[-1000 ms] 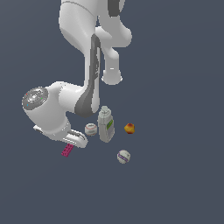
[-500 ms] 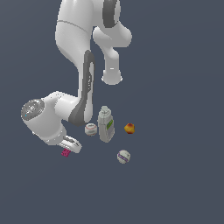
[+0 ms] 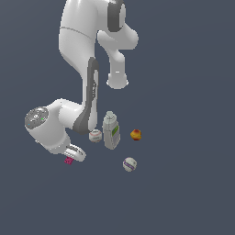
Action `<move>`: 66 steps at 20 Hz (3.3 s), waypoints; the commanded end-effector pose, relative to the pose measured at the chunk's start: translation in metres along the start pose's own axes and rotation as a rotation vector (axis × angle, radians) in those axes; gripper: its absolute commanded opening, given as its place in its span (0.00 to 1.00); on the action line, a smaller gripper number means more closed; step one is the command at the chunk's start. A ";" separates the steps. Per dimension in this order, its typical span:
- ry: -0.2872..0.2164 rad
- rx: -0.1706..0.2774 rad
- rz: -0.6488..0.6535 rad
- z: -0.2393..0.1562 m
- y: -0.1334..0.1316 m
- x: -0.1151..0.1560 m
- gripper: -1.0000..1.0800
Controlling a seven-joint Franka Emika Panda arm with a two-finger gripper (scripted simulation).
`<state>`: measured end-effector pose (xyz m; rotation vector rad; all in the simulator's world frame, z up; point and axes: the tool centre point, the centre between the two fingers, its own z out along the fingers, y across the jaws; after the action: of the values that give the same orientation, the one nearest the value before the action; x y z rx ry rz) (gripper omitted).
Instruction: Pick up a designated object from a clutter of objects.
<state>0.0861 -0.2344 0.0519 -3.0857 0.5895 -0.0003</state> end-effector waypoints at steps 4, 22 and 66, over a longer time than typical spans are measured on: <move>-0.001 0.000 0.001 0.028 0.000 -0.001 0.96; 0.000 0.000 0.001 0.040 0.001 0.000 0.00; 0.001 -0.002 0.001 -0.168 -0.122 -0.192 0.00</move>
<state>-0.0404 -0.0598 0.2096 -3.0859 0.5905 -0.0001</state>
